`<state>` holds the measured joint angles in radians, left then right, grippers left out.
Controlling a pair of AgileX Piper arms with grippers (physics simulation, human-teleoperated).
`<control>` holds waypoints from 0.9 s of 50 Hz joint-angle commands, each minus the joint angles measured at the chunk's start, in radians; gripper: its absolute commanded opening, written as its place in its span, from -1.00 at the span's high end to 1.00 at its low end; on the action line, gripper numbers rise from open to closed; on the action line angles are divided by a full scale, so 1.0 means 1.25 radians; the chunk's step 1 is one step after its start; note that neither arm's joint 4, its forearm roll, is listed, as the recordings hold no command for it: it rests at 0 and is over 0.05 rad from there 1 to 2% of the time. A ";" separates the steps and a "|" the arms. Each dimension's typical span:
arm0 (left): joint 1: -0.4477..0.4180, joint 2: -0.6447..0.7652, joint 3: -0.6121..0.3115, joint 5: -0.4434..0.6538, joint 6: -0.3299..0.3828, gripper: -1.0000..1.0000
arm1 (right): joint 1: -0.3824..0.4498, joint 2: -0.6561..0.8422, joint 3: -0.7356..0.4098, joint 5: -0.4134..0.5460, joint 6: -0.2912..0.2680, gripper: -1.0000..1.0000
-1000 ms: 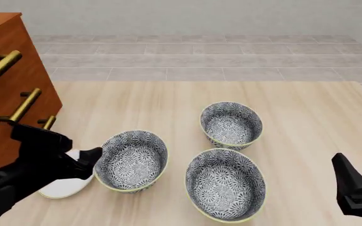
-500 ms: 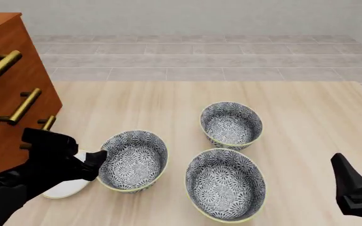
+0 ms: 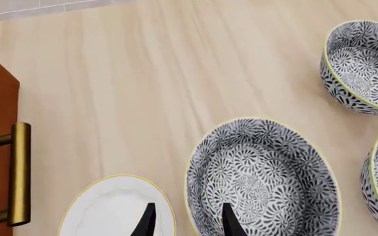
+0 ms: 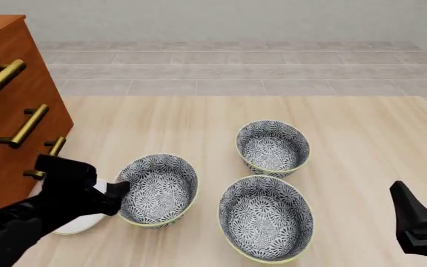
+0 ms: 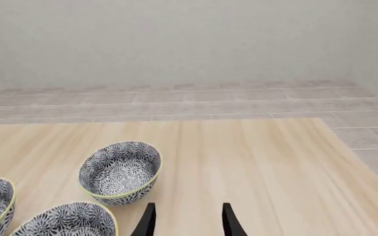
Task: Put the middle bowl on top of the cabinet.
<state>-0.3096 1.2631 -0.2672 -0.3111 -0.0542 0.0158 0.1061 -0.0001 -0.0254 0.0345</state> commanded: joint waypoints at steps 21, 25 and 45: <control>-0.006 0.087 0.022 -0.081 -0.006 -1.00 | -0.001 -0.049 0.000 0.051 0.001 -1.00; -0.006 0.088 0.025 -0.084 -0.006 -1.00 | -0.001 -0.044 0.000 0.047 0.001 -1.00; -0.005 0.135 0.045 -0.137 0.000 -1.00 | 0.000 -0.008 0.000 0.011 0.003 -1.00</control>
<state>-0.3178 1.4028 -0.2216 -0.4566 -0.0562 0.0156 0.0814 -0.0001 0.0019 0.0366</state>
